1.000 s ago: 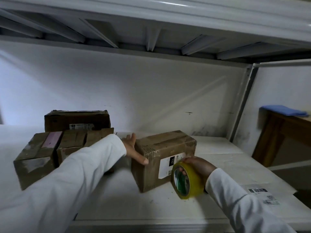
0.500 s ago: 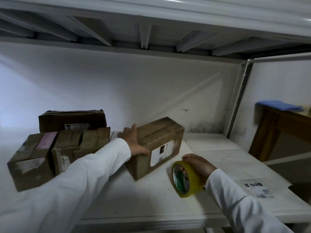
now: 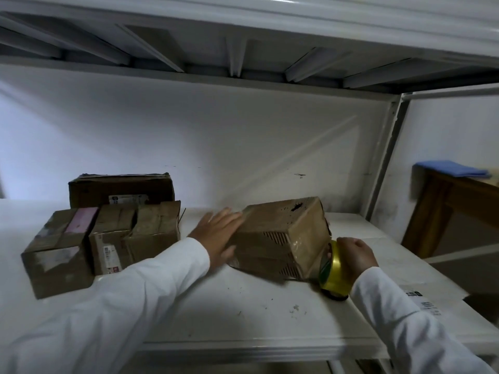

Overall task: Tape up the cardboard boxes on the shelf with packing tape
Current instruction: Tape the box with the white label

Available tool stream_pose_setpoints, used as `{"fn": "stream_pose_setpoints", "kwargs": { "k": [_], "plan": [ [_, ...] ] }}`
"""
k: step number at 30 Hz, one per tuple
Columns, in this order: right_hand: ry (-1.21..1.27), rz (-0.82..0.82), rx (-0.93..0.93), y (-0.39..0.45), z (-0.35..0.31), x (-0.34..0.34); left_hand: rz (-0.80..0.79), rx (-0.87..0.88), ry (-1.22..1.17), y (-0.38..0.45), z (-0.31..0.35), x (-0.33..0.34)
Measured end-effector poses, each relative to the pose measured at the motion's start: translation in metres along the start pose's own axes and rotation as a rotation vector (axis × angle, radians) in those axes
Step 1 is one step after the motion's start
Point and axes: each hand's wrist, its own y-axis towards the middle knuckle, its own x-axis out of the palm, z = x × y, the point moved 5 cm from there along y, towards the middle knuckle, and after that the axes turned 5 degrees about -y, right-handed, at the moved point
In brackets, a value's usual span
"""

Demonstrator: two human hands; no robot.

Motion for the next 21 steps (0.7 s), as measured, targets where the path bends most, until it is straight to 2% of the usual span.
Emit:
{"fn": "stream_pose_setpoints", "kwargs": {
  "k": [3, 7, 8, 10, 13, 14, 16, 19, 21],
  "plan": [
    [-0.039, -0.017, -0.014, -0.003, -0.001, 0.001, 0.069, 0.038, -0.356, -0.002, 0.039, -0.021],
    [-0.192, -0.181, -0.137, -0.019, -0.011, 0.007, 0.178, -0.217, -0.893, 0.008, 0.066, -0.035],
    [-0.231, -0.243, -0.146, -0.024, -0.014, 0.008, 0.175, -0.248, -0.915, 0.014, 0.066, -0.038],
    [-0.279, -0.32, -0.153, -0.029, -0.017, 0.004, 0.097, -0.181, -0.653, 0.022, 0.062, -0.045],
    [-0.206, -0.251, -0.155, -0.026, -0.022, -0.015, -0.134, 0.025, -0.341, 0.015, 0.05, -0.041],
    [-0.182, -0.227, -0.157, -0.026, -0.023, -0.021, -0.214, 0.049, -0.255, 0.008, 0.042, -0.033],
    [-0.178, -0.244, -0.177, -0.026, -0.026, -0.025, -0.295, -0.018, -0.11, -0.001, 0.018, -0.017],
    [-0.237, -0.328, -0.26, -0.034, -0.037, -0.013, -0.266, -0.144, -0.024, -0.003, -0.006, -0.013],
    [-0.256, -0.407, -0.317, -0.043, -0.045, 0.001, -0.116, -0.18, -0.212, 0.002, 0.003, -0.025]
  ]
}}
